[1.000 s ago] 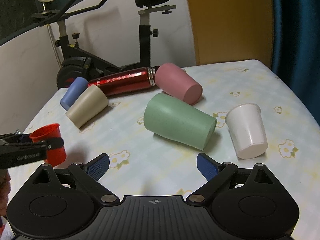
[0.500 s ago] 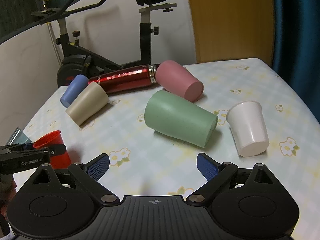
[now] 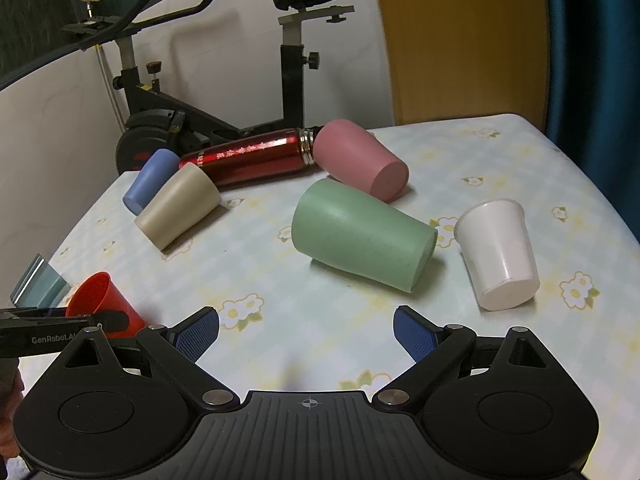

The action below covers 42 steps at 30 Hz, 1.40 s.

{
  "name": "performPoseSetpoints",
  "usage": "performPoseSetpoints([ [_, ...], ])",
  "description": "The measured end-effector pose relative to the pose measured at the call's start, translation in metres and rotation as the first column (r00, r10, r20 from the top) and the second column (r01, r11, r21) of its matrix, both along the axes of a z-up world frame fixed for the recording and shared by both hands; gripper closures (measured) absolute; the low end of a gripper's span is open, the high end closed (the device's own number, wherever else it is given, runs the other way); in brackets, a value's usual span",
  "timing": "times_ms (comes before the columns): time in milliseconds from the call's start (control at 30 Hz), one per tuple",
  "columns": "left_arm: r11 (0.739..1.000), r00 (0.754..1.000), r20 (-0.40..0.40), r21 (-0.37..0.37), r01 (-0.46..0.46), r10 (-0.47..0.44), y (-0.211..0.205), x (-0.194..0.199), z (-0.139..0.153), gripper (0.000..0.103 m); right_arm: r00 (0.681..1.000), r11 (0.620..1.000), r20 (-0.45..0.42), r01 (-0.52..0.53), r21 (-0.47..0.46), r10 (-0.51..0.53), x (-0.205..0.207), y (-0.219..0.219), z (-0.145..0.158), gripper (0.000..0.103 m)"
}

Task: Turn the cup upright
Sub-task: 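Set the red cup down rim up and open the left gripper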

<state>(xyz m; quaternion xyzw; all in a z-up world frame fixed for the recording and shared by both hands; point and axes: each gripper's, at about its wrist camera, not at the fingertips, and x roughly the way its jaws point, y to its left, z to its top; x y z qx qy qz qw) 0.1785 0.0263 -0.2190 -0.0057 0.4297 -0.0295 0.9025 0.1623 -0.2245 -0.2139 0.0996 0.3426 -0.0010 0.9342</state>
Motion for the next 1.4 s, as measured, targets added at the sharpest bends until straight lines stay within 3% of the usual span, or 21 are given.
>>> performPoseSetpoints([
  [200, 1.000, 0.998, -0.063, -0.020, -0.020, 0.018, 0.004, 0.000, 0.000, 0.041, 1.000, 1.000, 0.001, -0.001, 0.000, 0.001, 0.000, 0.000, 0.000, 0.010],
  [333, 0.999, 0.996, -0.081, -0.021, -0.030, 0.029, 0.007, -0.002, 0.003, 0.032, 1.000, 1.000, 0.006, -0.006, -0.002, 0.006, -0.004, 0.003, 0.003, 0.010],
  [467, 0.999, 0.995, -0.091, -0.024, -0.031, 0.029, 0.007, -0.005, 0.008, 0.029, 1.000, 1.000, 0.013, -0.011, -0.005, 0.011, -0.008, 0.005, 0.008, 0.010],
  [733, 0.999, 0.999, -0.039, 0.019, -0.038, 0.038, 0.006, -0.024, 0.041, 0.020, 0.999, 0.999, 0.027, -0.041, -0.003, 0.041, -0.022, 0.012, 0.031, 0.003],
  [933, 0.998, 0.998, 0.044, 0.036, -0.051, 0.050, 0.005, -0.047, 0.081, 0.017, 0.995, 0.997, 0.071, -0.070, -0.016, 0.071, -0.042, 0.022, 0.063, 0.000],
  [1100, 0.996, 0.984, 0.169, 0.055, -0.067, 0.057, 0.002, -0.076, 0.121, 0.014, 0.989, 0.997, 0.125, -0.071, -0.042, 0.076, -0.067, 0.030, 0.100, 0.000],
  [1200, 0.997, 0.966, 0.253, 0.038, -0.066, 0.055, 0.000, -0.097, 0.151, 0.010, 0.983, 0.997, 0.172, -0.062, -0.048, 0.069, -0.087, 0.034, 0.128, 0.000],
  [1333, 0.997, 0.922, 0.385, 0.033, -0.071, 0.053, -0.003, -0.131, 0.191, 0.000, 0.967, 0.996, 0.243, -0.069, -0.060, 0.081, -0.117, 0.038, 0.166, 0.000],
  [1400, 0.997, 0.901, 0.429, 0.018, -0.079, 0.063, -0.003, -0.143, 0.206, 0.000, 0.956, 0.995, 0.278, -0.070, -0.072, 0.087, -0.130, 0.041, 0.183, 0.000],
])
